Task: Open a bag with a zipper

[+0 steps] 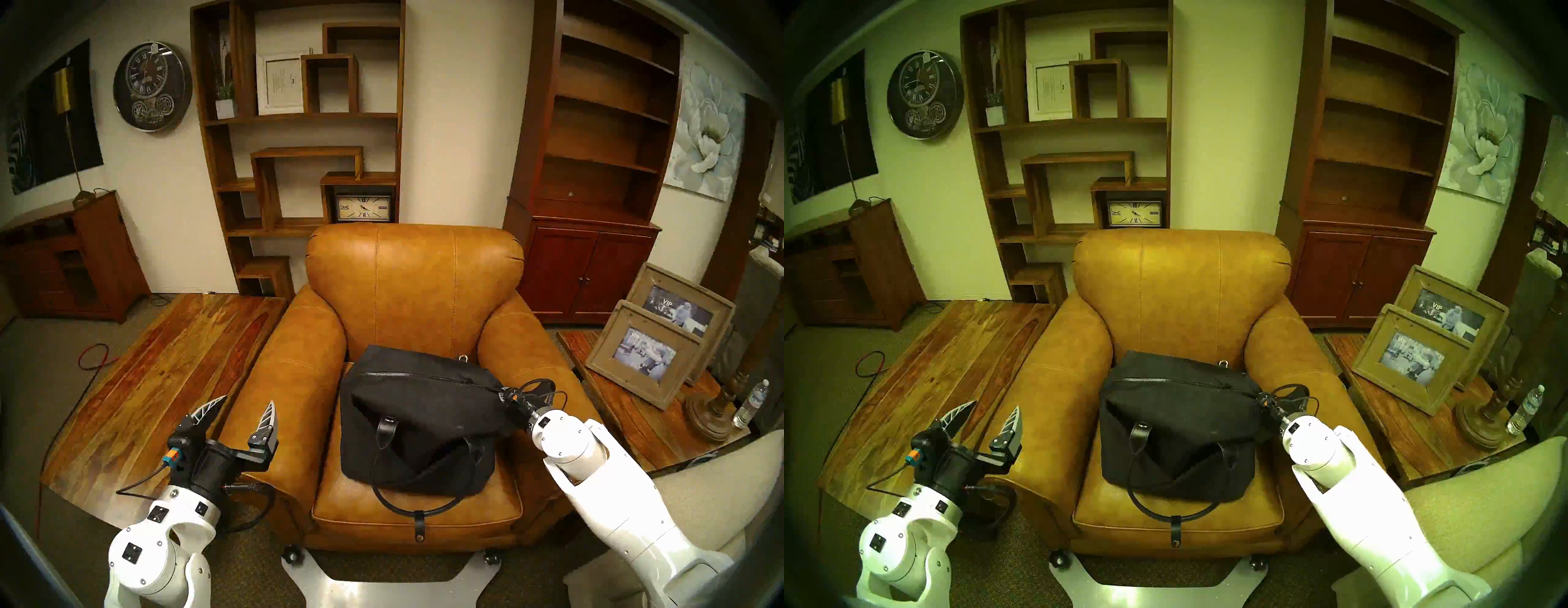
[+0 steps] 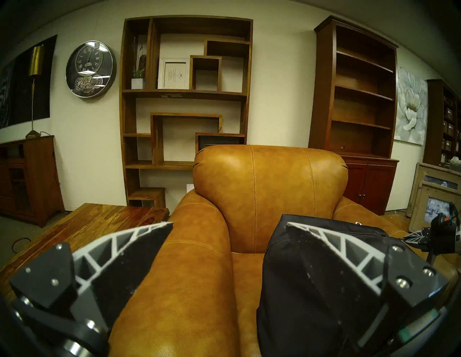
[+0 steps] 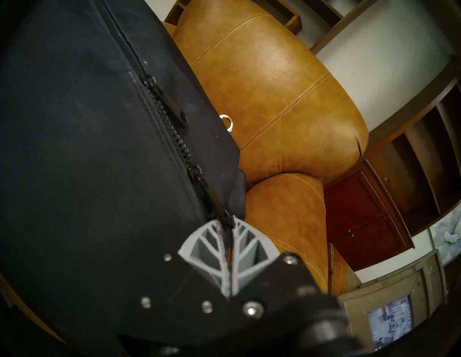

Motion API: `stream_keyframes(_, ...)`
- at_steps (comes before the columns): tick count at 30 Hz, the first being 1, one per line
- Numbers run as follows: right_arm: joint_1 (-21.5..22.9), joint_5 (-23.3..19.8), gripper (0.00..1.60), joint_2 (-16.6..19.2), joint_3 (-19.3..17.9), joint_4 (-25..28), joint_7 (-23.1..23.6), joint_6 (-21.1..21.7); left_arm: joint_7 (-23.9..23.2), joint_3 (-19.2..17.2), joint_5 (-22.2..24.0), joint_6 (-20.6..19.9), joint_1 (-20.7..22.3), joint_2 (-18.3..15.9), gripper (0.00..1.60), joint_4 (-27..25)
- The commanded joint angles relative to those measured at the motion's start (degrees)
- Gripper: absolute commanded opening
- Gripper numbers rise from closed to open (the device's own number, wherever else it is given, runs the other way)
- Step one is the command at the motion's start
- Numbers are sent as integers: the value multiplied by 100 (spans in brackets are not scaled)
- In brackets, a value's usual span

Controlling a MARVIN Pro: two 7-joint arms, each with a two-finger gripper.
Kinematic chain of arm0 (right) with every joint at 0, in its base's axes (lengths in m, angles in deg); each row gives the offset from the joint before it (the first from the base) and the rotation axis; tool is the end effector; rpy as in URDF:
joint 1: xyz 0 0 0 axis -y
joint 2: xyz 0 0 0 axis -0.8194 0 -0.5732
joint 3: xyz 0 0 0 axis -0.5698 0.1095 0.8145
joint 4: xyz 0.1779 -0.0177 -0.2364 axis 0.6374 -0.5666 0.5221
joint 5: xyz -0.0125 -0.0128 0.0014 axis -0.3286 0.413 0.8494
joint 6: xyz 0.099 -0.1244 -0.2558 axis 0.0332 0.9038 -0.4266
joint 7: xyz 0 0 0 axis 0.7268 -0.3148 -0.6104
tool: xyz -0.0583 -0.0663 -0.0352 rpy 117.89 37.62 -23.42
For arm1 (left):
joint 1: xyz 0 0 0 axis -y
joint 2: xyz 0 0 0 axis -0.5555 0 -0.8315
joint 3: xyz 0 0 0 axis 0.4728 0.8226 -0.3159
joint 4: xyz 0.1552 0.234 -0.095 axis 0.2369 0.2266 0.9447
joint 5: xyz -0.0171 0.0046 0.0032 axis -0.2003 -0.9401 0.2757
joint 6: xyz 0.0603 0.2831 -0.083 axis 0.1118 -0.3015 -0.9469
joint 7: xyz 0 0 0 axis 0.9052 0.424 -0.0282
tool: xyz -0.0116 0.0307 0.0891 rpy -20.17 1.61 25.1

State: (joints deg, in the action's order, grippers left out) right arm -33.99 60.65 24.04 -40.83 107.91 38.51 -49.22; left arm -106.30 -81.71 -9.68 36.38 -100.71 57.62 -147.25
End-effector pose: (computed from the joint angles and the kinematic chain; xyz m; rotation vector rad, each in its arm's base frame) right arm 0.3975 -0.0925 -0.3672 2.1429 1.0671 1.4110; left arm 0.1907 0.0559 -0.2648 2.2082 -0.0367 2.1060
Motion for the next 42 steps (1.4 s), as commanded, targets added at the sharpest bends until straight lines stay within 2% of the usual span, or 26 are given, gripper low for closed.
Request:
stream_keyframes(1,-145,16,0,102,-259,-2,-304,-136,-9,0,-7,8,-7,-9,160,-135)
stream_keyframes(9,-268,-8,0,-196,-372,-250,-746,-320,-9,0,-7,6,-9,-8,160,-138)
stream_keyframes(14,-102,50,0,-483,-311,-617,-1097,-484,-10,0,-7,8,-7,-8,160,-135)
stream_keyframes(20,-54,-49,0,-606,-327,-586,-1162,-639,-11,0,-6,12,-3,-8,160,-129)
stream_keyframes(21,-117,-133,45,-555,-393,-374,-1110,-726,-12,0,-5,14,-1,-8,160,-126)
stream_keyframes(22,-117,-133,45,-555,-393,-374,-1110,-726,-12,0,-5,14,-1,-8,160,-126)
stream_keyframes(23,-170,-157,76,-516,-431,-228,-1103,-719,-12,0,-5,15,0,-8,160,-124)
stream_keyframes(24,-218,-207,80,-484,-473,-107,-1068,-738,-12,0,-4,15,1,-8,160,-122)
stream_keyframes(25,-215,-225,97,-457,-485,-95,-1052,-824,-12,0,-4,16,2,-8,160,-121)
stream_keyframes(26,-271,-244,107,-411,-510,-5,-1024,-861,-12,0,-4,16,2,-8,160,-121)
stream_keyframes(32,-661,-346,129,-113,-664,395,-803,-922,-13,-1,-5,14,0,-8,160,-125)
stream_keyframes(36,-886,-382,126,44,-788,689,-631,-744,-12,-1,-6,11,-4,-7,160,-130)
stream_keyframes(42,-990,-425,134,159,-906,932,-385,-551,-12,-1,-8,7,-7,-6,160,-135)
